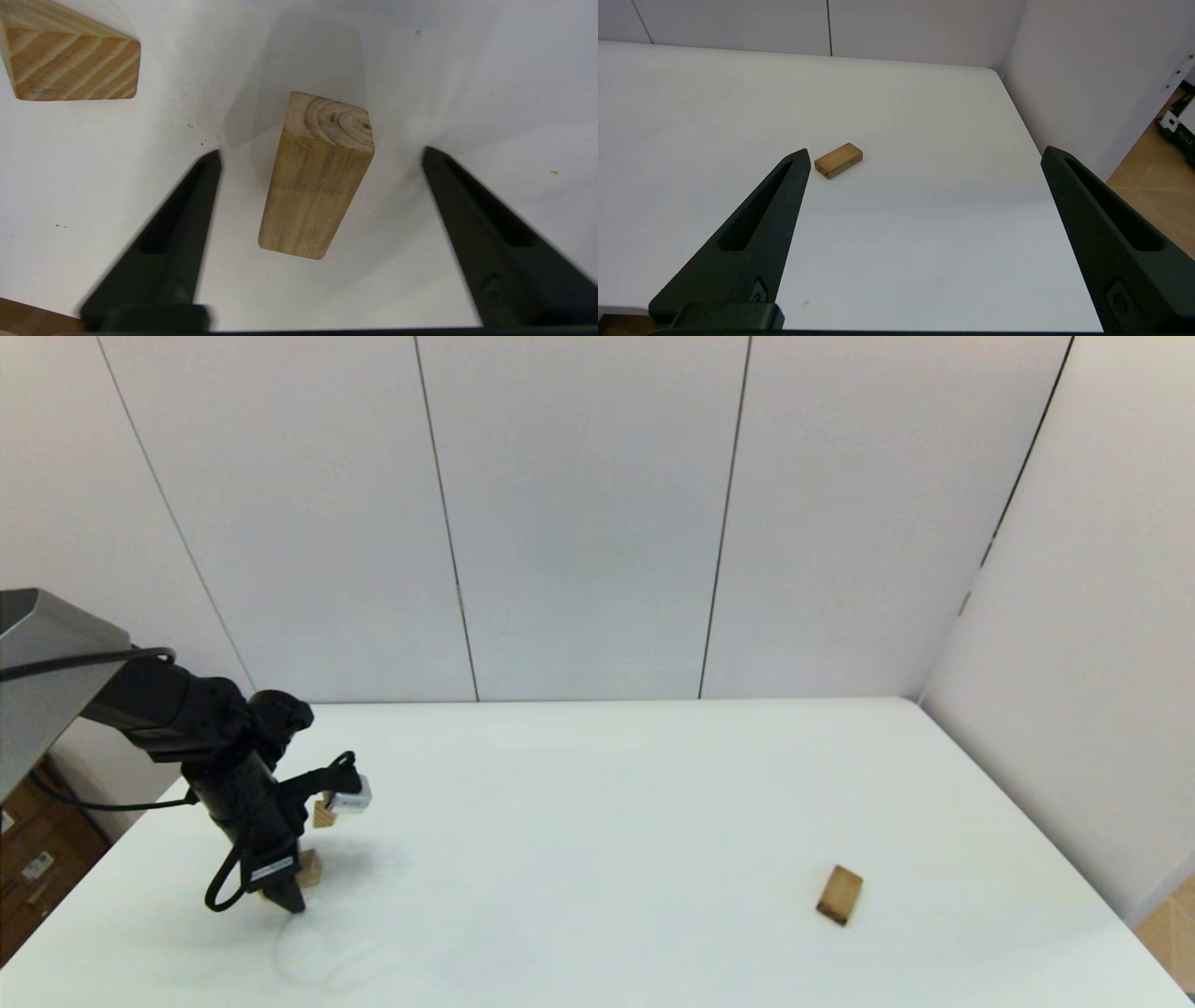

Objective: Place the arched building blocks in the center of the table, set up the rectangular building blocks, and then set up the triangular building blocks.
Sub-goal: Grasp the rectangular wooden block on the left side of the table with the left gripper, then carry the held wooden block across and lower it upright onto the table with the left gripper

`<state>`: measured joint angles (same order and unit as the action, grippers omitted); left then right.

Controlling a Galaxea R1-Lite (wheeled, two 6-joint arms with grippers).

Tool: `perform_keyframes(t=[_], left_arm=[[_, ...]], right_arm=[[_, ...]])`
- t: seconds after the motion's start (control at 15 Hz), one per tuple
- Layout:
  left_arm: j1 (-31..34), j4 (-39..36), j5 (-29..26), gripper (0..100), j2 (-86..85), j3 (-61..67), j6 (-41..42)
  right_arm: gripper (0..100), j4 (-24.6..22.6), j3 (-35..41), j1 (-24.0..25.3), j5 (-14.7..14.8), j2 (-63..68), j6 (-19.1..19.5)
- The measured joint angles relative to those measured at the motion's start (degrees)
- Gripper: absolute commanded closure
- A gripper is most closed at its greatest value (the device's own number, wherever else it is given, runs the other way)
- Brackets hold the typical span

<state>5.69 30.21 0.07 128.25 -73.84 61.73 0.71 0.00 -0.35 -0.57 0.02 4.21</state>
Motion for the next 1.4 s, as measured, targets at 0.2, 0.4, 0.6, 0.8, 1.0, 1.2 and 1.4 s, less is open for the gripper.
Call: perform_keyframes(t=[0.2,0.4,0.6,0.8,1.0,1.2,1.4], left_arm=[[0.0,0.3,0.04,100,0.0,0.0,0.23],[0.06,0.52,0.09,100,0.0,0.0,0.41],[0.04,0.55,0.09,100,-0.1,0.02,0.41],[0.0,0.57,0.04,100,-0.27,0.0,0.52],[-0.38,0.9,0.02,100,-1.49,-0.96,1.52],[-2.91,6.03,-0.1,100,-3.49,-5.24,1.39],[-8.01,11.65,-0.62,100,-5.45,-9.75,-0.83]], right_arm=[[0,0.0,0.0,0.0,0.0,0.0,-0.16],[0,0.0,0.0,0.02,0.0,0.0,-0.18],[0,-0.05,0.0,0.0,-0.02,0.0,-0.2],[0,-0.02,0.0,0.02,-0.02,0.0,-0.24],[0,-0.07,0.0,0.02,-0.02,0.0,-0.16],[0,-0.09,0.0,0.0,-0.09,0.0,-0.05],[0,-0.11,0.0,0.02,-0.16,0.0,0.09]])
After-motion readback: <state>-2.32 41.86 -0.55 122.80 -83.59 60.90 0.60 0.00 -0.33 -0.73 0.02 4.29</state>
